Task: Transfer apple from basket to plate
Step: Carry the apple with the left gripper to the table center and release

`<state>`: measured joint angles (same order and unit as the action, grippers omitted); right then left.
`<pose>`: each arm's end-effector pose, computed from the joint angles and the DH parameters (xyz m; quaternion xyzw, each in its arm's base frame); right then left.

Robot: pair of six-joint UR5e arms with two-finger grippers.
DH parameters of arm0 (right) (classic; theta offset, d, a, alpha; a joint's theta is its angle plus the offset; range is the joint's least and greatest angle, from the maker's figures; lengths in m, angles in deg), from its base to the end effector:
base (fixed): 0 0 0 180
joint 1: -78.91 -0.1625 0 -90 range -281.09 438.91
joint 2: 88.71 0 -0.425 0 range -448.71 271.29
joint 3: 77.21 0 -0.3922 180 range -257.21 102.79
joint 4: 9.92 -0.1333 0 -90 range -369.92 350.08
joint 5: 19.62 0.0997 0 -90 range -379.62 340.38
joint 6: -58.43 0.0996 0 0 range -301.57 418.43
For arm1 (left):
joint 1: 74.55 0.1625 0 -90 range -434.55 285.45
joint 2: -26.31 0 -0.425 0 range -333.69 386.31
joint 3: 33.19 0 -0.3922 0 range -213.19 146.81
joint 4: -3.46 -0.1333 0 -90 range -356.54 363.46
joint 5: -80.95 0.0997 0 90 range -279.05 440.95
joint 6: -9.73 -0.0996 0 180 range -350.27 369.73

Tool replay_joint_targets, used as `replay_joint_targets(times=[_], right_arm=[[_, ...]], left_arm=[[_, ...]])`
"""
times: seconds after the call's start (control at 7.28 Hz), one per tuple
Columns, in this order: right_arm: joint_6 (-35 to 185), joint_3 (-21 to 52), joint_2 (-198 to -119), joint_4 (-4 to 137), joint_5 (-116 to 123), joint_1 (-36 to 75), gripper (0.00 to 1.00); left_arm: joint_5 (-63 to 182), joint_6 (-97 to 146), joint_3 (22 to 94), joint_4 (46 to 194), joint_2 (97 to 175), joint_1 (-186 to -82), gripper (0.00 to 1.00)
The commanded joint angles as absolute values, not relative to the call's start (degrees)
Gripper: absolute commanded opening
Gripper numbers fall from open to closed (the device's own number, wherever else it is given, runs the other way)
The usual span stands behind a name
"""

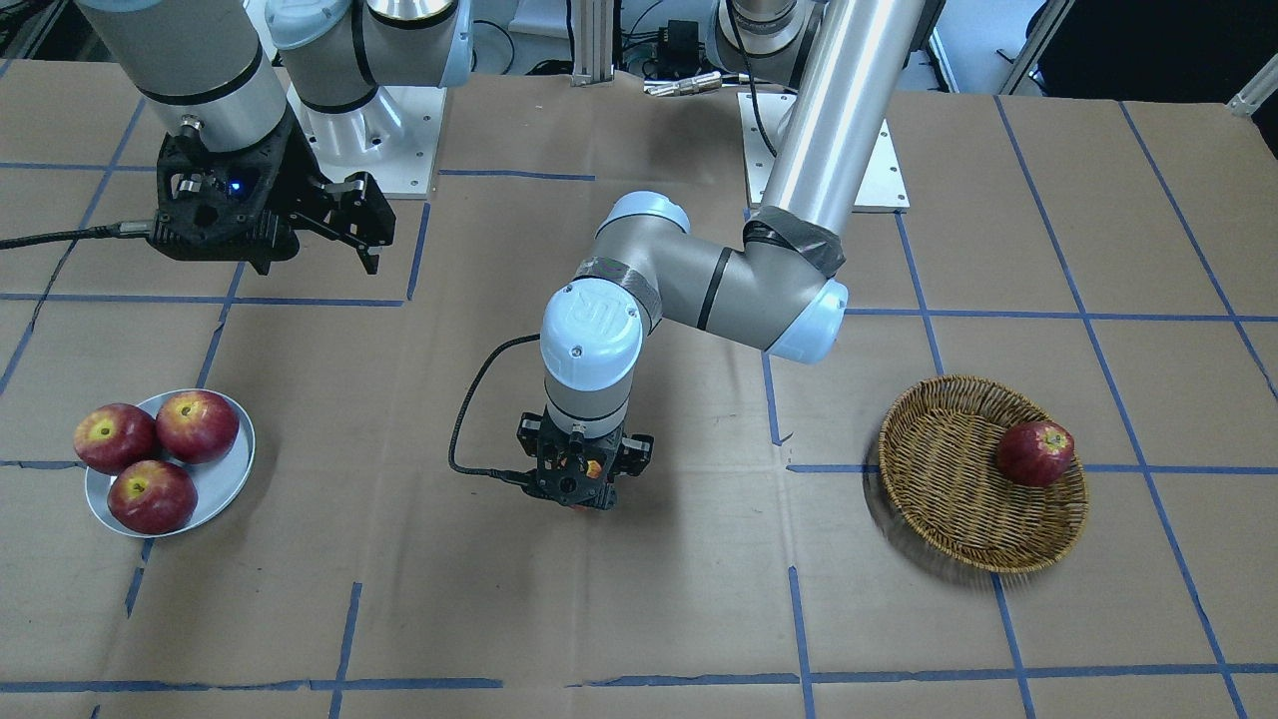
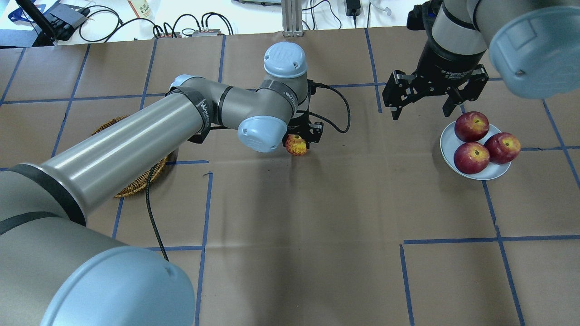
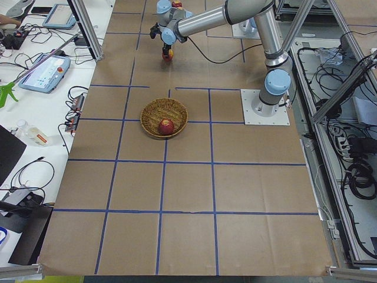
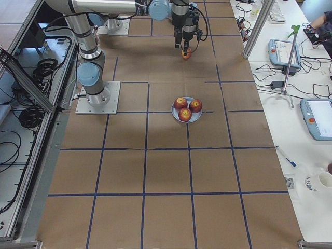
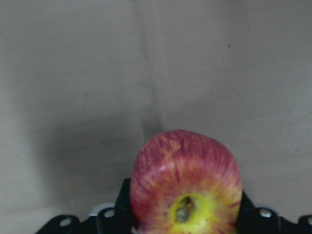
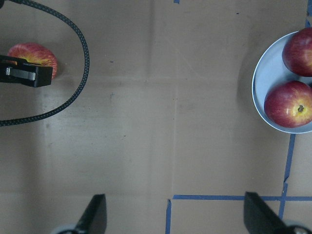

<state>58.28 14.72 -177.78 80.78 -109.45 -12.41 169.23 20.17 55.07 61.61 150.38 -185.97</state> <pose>0.1450 -0.4913 0.4646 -0.0128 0.9997 0.0189 0.0013 -0.3710 -0.5724 0.2044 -0.0956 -0.9953 -0.0081 0.0133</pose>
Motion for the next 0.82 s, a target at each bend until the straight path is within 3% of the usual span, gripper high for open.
replay_joint_targets(times=[0.0,0.14,0.41,0.69], right_arm=[[58.34,14.72,-177.74,80.78,-109.45,-12.41,1.0],[58.26,14.81,-177.74,80.78,-109.45,-12.41,1.0],[58.26,14.81,-177.74,80.78,-109.45,-12.41,1.0],[58.26,14.72,-177.39,80.87,-109.62,-12.32,1.0]], left_arm=[[168.94,20.36,55.31,61.82,150.41,-185.99,0.84],[168.85,20.71,55.05,61.9,150.24,-185.99,0.98],[168.76,20.72,54.18,62.69,147.71,-186.08,0.99],[169.54,20.63,48.05,74.75,143.66,-184.85,0.99]])
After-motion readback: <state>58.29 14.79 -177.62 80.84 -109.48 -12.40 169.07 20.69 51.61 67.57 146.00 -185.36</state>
